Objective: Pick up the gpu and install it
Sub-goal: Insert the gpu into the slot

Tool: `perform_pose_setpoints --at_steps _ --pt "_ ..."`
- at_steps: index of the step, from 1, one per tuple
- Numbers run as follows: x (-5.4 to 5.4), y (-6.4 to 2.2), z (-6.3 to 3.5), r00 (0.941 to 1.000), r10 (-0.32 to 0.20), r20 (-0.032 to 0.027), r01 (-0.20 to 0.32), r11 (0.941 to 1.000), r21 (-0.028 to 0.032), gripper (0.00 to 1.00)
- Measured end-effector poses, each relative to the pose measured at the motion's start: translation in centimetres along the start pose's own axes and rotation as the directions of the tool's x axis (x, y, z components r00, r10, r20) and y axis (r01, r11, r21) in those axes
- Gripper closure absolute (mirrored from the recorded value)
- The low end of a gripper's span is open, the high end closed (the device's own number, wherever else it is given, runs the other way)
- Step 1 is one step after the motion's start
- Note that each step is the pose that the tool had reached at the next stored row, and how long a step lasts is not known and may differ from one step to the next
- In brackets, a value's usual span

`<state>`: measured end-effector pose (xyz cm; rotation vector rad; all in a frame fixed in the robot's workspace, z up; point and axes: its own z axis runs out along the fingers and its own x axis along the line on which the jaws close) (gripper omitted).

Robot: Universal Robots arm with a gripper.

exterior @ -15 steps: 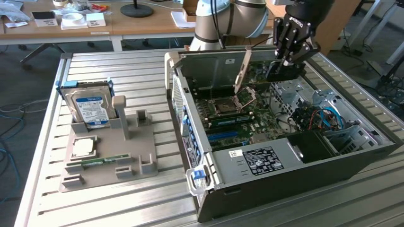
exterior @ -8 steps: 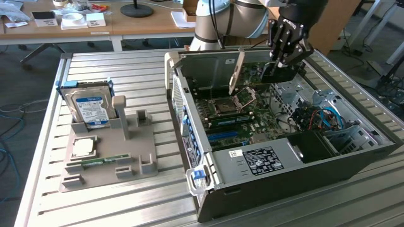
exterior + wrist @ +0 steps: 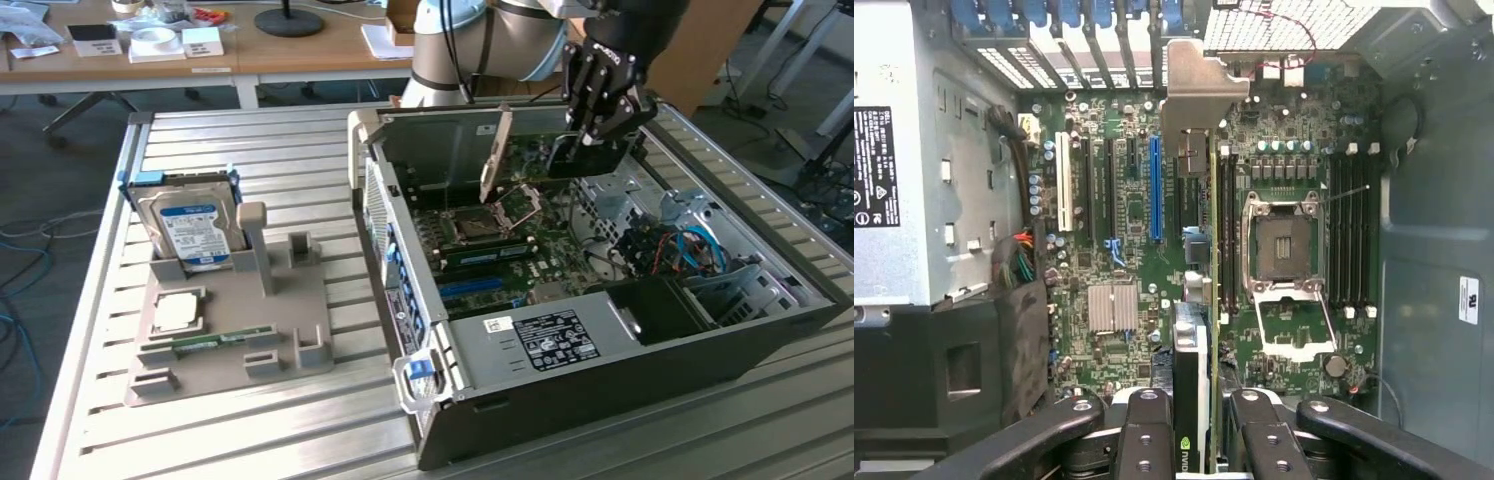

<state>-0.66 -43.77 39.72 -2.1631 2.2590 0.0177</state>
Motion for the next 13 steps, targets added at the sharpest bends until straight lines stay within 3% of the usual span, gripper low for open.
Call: perform_pose_setpoints --at_steps 13 --pt "0.3 0.94 1.70 1.0000 -0.001 0.0002 0.001 1.0000 0.0078 0.73"
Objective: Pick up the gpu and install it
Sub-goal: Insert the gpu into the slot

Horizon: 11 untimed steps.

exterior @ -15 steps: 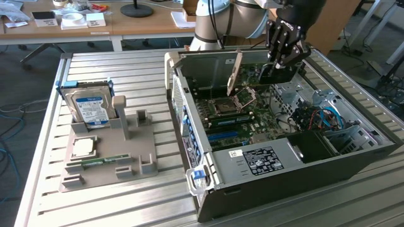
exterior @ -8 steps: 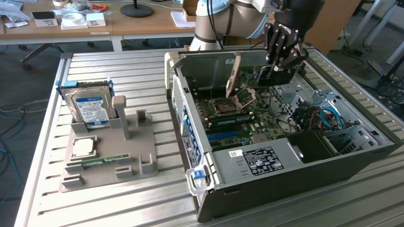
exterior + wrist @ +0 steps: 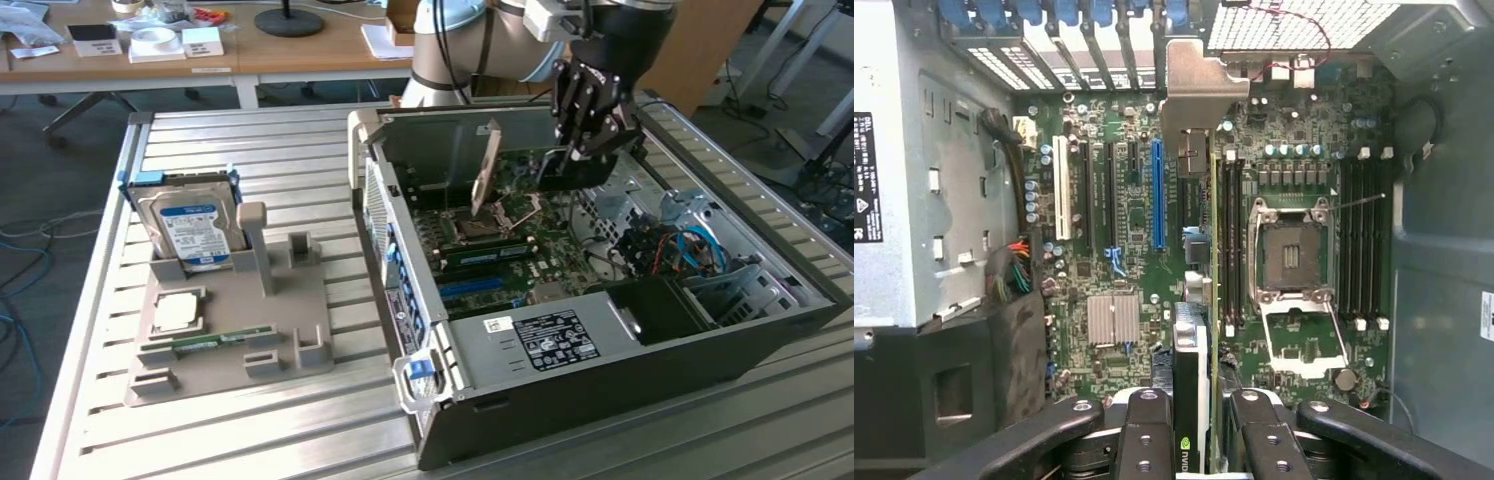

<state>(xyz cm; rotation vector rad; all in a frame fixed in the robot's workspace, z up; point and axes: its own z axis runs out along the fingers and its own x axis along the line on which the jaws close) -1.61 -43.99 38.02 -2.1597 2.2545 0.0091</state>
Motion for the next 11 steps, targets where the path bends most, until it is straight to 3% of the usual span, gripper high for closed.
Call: perform_pose_setpoints --at_steps 5,11 --pt "0.06 0.04 0.20 1.0000 0.000 0.0014 0.000 1.0000 0.0012 0.73" --pt "0.30 0.43 0.68 0.9999 0.000 0.0129 0.000 0.9999 0.0103 0.73"
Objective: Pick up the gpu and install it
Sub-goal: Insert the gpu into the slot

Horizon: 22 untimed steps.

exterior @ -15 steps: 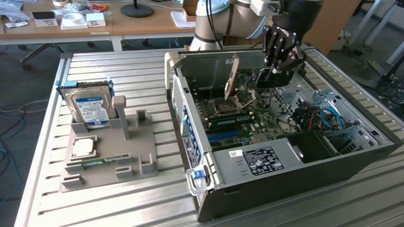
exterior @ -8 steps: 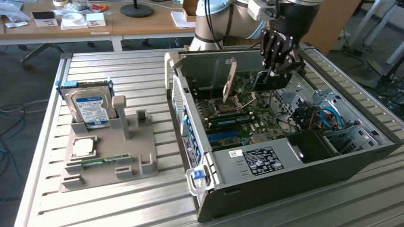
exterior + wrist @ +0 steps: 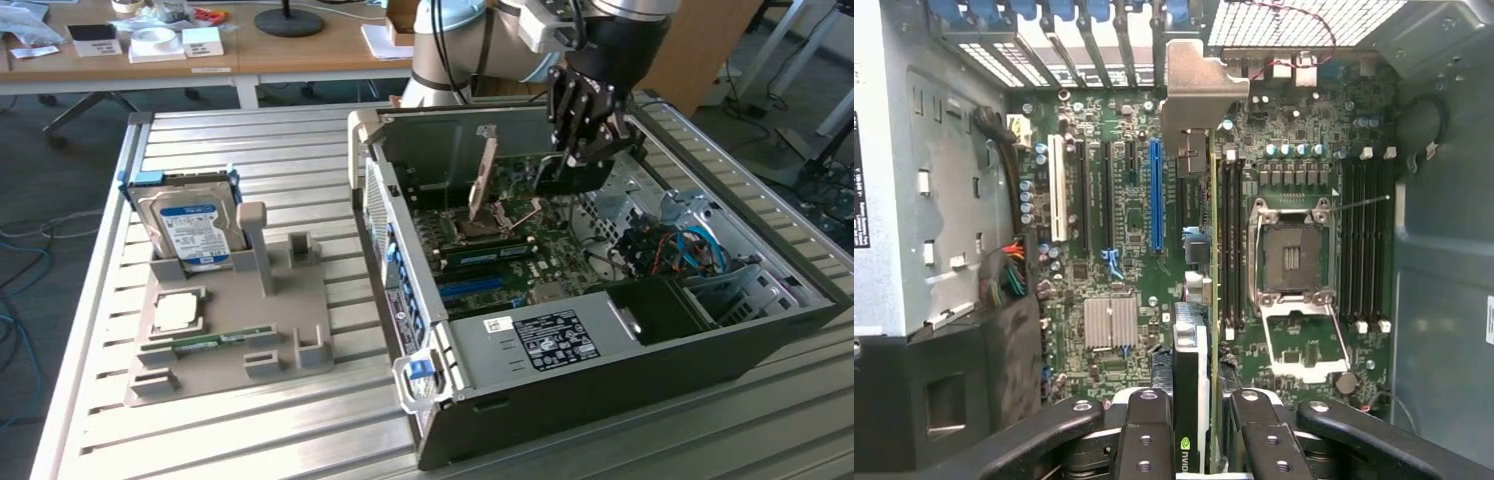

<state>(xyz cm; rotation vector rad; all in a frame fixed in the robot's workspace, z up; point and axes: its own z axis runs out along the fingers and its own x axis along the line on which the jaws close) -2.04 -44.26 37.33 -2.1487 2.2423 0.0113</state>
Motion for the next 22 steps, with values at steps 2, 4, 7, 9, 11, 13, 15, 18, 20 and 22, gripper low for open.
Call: perform_pose_setpoints --at_steps 2,4,7,9,11,13,15,18,20,22 --pt "0.1 0.14 0.18 1.0000 0.000 0.0039 0.000 1.0000 0.0023 0.73" --pt "0.1 0.22 0.45 1.0000 0.000 0.0048 0.000 1.0000 0.0028 0.73" --pt "0.2 0.26 0.98 1.0000 0.000 0.0047 0.000 1.0000 0.0028 0.73" --pt "0.2 0.28 1.34 1.0000 0.000 0.0047 0.000 1.0000 0.0028 0.73" --pt "0.2 0.29 1.66 1.0000 0.000 0.0048 0.000 1.0000 0.0028 0.73" --pt "0.2 0.30 1.84 1.0000 0.000 0.0047 0.000 1.0000 0.0028 0.73" --pt "0.2 0.30 1.99 1.0000 0.000 0.0048 0.000 1.0000 0.0028 0.73" --pt "0.2 0.30 2.07 1.0000 0.000 0.0045 0.000 1.0000 0.0027 0.73" --pt "0.2 0.30 2.07 1.0000 0.000 0.0046 0.000 1.0000 0.0028 0.73" --pt "0.2 0.30 2.08 1.0000 0.000 0.0047 0.000 1.0000 0.0028 0.73"
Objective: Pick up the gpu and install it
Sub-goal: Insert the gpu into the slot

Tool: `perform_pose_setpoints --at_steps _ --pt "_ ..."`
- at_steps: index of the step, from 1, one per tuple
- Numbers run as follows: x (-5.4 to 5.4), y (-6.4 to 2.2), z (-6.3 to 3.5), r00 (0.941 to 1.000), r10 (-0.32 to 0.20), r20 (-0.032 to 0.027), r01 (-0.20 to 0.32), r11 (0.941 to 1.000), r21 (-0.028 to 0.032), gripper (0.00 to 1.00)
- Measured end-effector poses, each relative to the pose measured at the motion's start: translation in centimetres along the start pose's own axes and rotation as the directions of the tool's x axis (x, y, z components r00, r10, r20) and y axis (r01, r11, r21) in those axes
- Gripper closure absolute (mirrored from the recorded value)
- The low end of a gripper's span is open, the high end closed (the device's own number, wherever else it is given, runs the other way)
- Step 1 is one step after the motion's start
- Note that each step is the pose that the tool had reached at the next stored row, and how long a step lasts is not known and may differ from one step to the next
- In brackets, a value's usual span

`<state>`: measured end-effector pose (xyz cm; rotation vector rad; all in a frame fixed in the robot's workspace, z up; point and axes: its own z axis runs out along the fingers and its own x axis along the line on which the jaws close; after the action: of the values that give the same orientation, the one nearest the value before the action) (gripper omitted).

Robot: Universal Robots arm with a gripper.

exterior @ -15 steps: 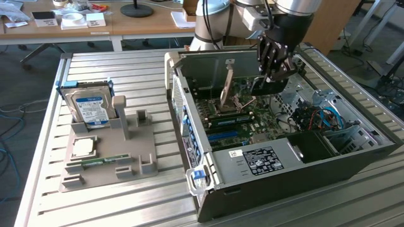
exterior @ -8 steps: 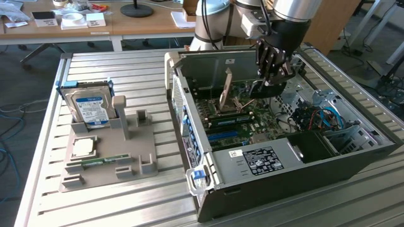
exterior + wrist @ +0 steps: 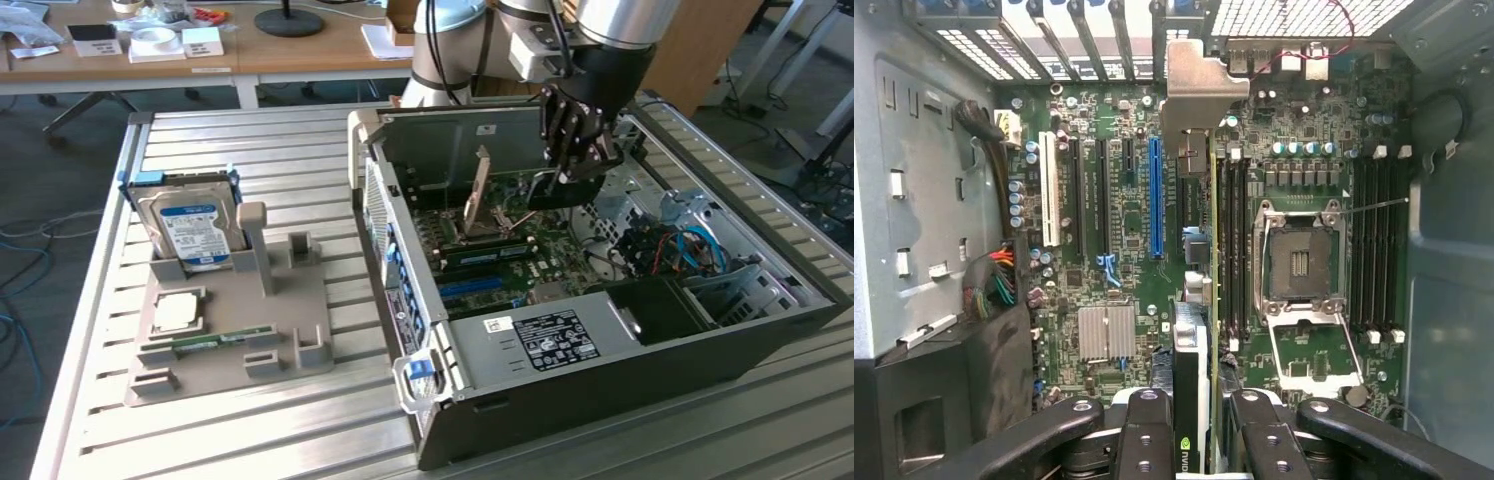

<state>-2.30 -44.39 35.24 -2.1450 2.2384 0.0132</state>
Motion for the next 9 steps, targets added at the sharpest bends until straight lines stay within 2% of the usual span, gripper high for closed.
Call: perform_pose_setpoints --at_steps 2,5,9 --pt "0.00 -0.01 0.00 1.0000 0.000 -0.0001 0.000 1.0000 -0.0017 0.73" --pt "0.00 -0.07 0.00 1.0000 0.000 -0.0005 0.000 0.9999 -0.0110 0.73" --pt "0.00 -0.08 0.01 1.0000 0.001 -0.0005 -0.001 0.9999 -0.0121 0.73"
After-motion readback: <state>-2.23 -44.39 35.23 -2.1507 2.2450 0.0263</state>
